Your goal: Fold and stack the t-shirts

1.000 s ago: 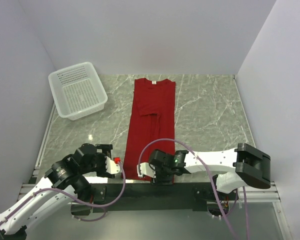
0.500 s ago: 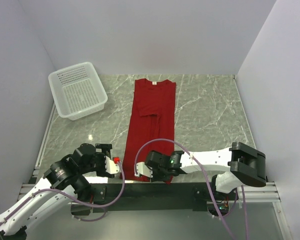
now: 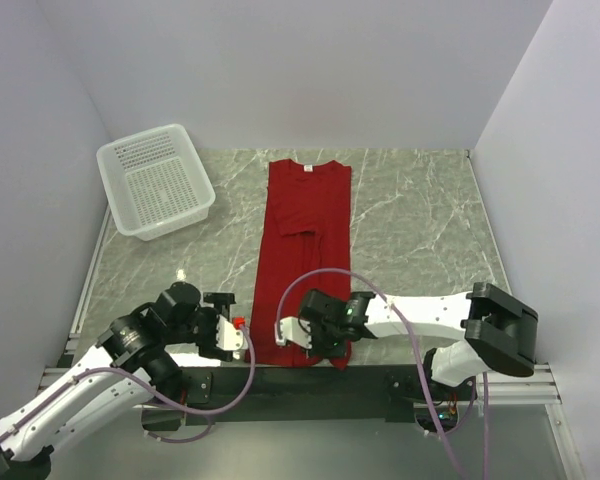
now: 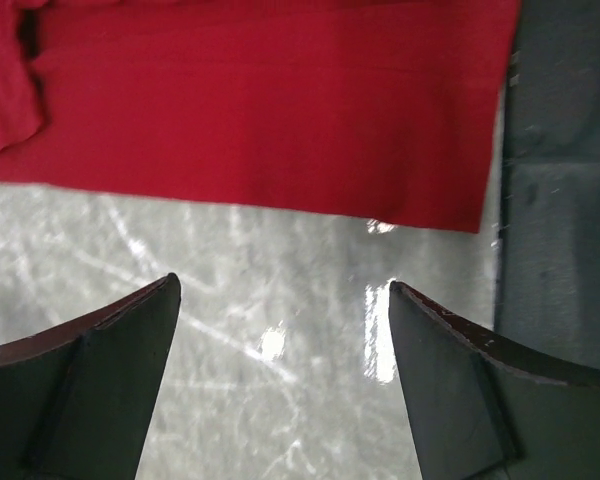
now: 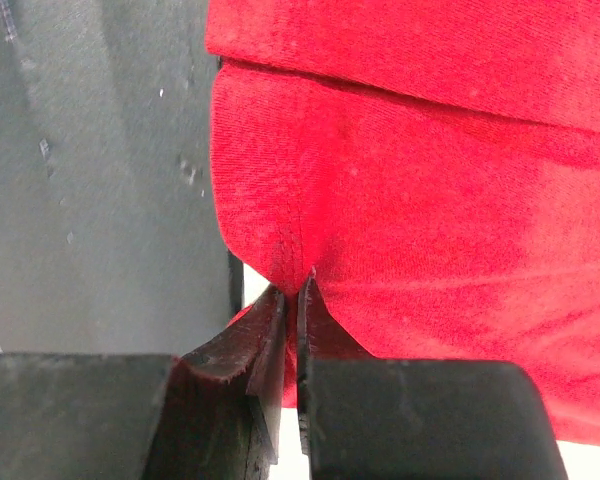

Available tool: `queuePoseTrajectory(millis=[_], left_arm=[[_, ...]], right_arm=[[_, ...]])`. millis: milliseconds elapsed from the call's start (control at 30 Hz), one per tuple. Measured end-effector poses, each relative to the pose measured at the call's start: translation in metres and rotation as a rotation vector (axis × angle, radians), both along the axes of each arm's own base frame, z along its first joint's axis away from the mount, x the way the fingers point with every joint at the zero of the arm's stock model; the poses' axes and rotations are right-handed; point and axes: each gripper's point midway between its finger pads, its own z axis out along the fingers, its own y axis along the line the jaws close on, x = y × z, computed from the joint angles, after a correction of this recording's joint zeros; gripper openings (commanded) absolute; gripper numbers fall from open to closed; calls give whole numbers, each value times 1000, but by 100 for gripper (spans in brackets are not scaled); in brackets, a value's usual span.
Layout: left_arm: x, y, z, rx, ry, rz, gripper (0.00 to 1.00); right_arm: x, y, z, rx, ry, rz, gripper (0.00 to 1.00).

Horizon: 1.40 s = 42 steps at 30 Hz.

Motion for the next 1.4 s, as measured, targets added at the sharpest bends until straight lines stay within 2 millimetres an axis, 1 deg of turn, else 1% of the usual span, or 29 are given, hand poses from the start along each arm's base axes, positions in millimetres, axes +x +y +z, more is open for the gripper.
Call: queuePoseTrajectory(millis=[67,300,433,533,667,767,1000,1400], left_arm=[[-2,-6,-2,-4,22,-26,88],[-12,-31,-5,-40,91,-136,87],[-18,-45,-10,-45,133,-196,85],[-23,-54,-14,-41,151,-239,80],[-28,-65,-14,-54,155,-274,80],[-29,-68,-16,-65,153,-281,80],[-33,-74,-26,-76,175,-282,77],[-45,-88,-43,-59,238,-295,73]], right_arm=[[3,-4,3,7,40,-18,0],[9,-6,16,63,137,-63,0],[8,-6,18,77,169,-66,0],[6,-6,19,83,189,-68,0],[8,-7,21,94,209,-80,0],[12,-6,25,109,224,-96,0],[23,-4,34,147,250,-138,0],[24,0,41,176,282,-152,0]])
